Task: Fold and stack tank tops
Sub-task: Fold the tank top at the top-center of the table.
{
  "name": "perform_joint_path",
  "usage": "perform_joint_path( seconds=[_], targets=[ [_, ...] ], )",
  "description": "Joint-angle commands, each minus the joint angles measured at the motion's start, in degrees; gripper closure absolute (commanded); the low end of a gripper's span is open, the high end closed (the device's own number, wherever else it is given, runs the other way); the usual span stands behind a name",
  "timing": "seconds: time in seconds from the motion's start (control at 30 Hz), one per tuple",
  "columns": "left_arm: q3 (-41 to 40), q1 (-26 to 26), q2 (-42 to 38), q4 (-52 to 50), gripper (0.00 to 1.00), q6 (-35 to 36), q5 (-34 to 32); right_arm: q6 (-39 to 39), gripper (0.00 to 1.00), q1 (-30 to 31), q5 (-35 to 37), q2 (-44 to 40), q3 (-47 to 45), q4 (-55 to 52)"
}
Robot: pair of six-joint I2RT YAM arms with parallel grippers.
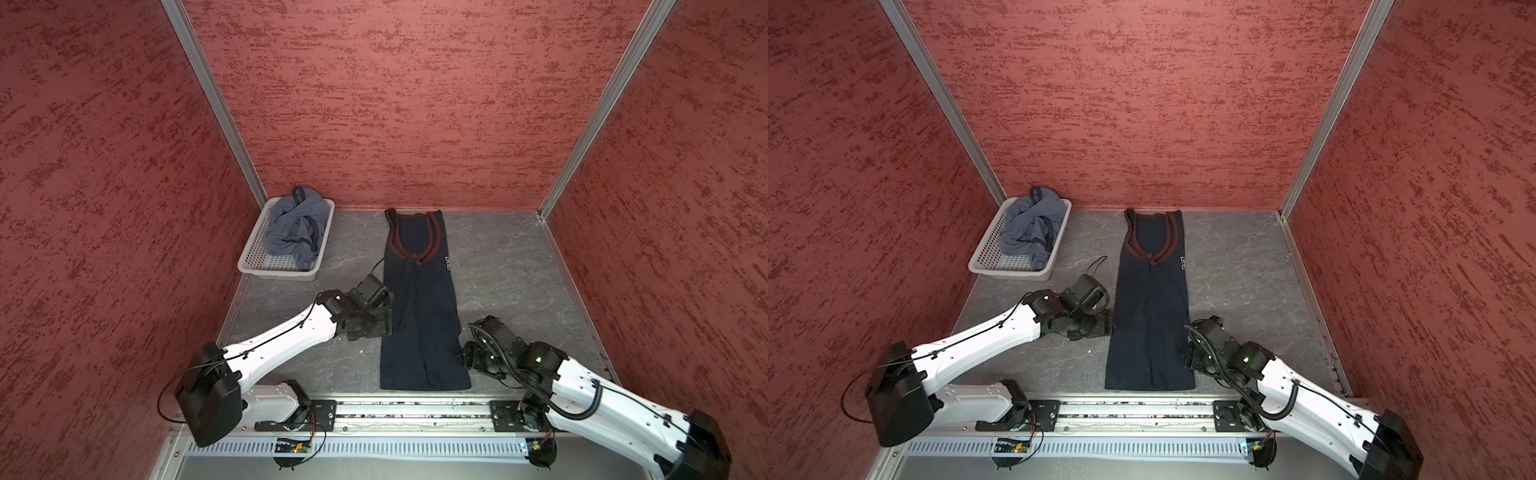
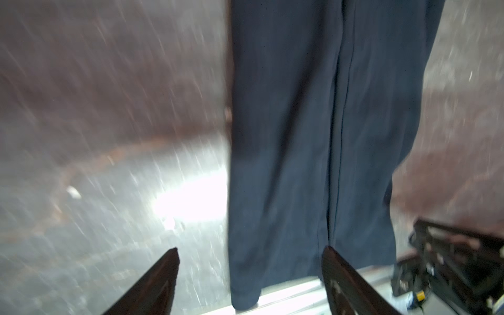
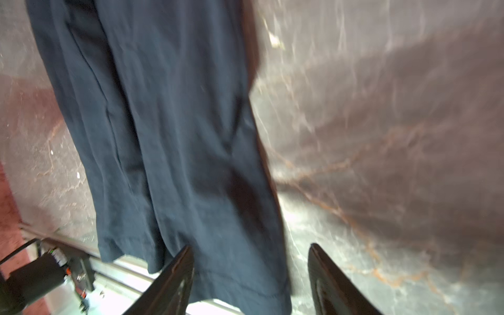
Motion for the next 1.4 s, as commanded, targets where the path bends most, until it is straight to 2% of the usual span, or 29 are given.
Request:
perform_joint_path(
  seconds=[0.0,0.2,0.37,0.5,0.7,0.87,0.97,1.07,1.17,1.37],
  targets=[
    [-4.18,-5.97,-1.23,0.67,0.19,-8.55,3.83,4.74,0.38,0.52,-4.24,-2.53,-2.16,-1.25],
    [-10.16,-14.31,0.11,8.32,0.24,-15.63,5.78,6.42,0.44,0.96,-7.6,-5.42,-5.81,2.08],
    [-11.95,-16.99,2.44,10.98,0.3,-17.83,5.69,6.52,0.5,1.44,-8.63,-2.65,-7.05,5.38],
    [-13.64,-17.28,3.87,14.26,0.39,-18.26,7.21,6.6,0.56,2.34,-8.83,0.0,-6.88,7.27],
    [-13.7,-17.28,5.64,16.28,0.6,-17.57,7.43,7.25,0.72,3.1,-8.41,0.16,-6.66,7.8],
    [-11.6,-17.27,4.39,15.78,0.85,-15.39,5.58,5.94,0.93,3.42,-6.62,0.5,-3.29,5.06],
    [-8.04,-17.04,2.0,12.57,0.9,-12.43,2.01,4.92,1.0,3.42,-4.16,0.13,0.46,2.15],
    [-4.15,-14.91,0.17,10.75,0.91,-8.05,-0.39,2.06,1.0,2.93,-0.92,1.69,5.92,-0.57],
    [-0.71,-9.41,-0.15,11.12,0.93,-3.48,0.08,-4.27,1.0,0.23,3.49,6.66,13.69,-3.15],
    [8.79,2.61,5.29,14.28,0.92,5.67,2.65,-19.14,1.0,-12.59,4.63,17.8,23.97,1.09]
  ],
)
